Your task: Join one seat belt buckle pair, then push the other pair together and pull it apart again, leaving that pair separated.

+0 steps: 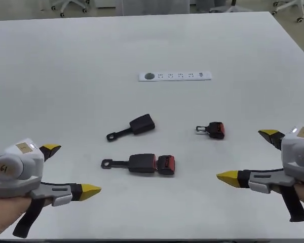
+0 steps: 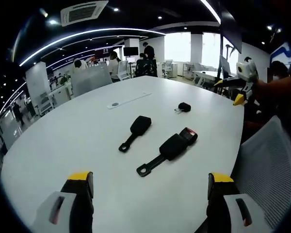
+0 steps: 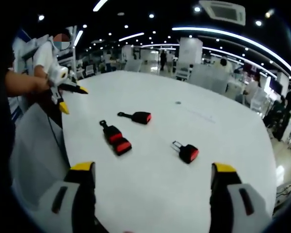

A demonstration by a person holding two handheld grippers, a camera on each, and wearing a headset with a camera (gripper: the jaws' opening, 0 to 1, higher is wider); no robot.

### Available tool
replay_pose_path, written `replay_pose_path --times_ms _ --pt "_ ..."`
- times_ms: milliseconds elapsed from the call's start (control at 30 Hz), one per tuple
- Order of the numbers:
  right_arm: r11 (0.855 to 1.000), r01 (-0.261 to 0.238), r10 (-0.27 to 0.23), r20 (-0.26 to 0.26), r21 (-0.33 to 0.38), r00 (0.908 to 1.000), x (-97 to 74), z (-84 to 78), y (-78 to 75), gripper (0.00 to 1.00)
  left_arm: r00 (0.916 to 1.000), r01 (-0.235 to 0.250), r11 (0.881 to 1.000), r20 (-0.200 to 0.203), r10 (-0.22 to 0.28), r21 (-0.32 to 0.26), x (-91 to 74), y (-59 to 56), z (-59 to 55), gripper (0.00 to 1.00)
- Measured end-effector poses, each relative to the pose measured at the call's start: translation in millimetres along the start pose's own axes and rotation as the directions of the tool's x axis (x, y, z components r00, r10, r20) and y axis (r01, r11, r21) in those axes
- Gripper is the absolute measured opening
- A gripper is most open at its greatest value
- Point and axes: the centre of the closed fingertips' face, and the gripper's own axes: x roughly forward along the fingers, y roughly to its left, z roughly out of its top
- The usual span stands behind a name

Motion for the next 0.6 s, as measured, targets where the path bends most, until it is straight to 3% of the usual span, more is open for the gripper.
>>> replay_pose_path --times_ms 267,433,600 --pt "0.999 0.026 -0.026 -0.022 0.027 0.9994 -2.3 -11.2 -11.0 1.00 1.0000 -0.002 1.000 -0.009 0.002 -0.019 -3.6 2.5 -8.3 1.00" --pt "0.999 0.015 -0.013 -0.032 0.041 0.9994 -2.2 -16.5 -11.0 1.00 0.9999 -0.004 1.000 -0.013 0.004 -0.029 -3.8 3.6 -12.1 1.00" --pt "0.998 0.017 -0.015 -0.028 0.065 0.9995 -1.5 -18.6 -12.4 1.00 0.9998 0.012 1.000 -0.015 -0.012 -0.029 2.5 -5.2 -12.2 1.00"
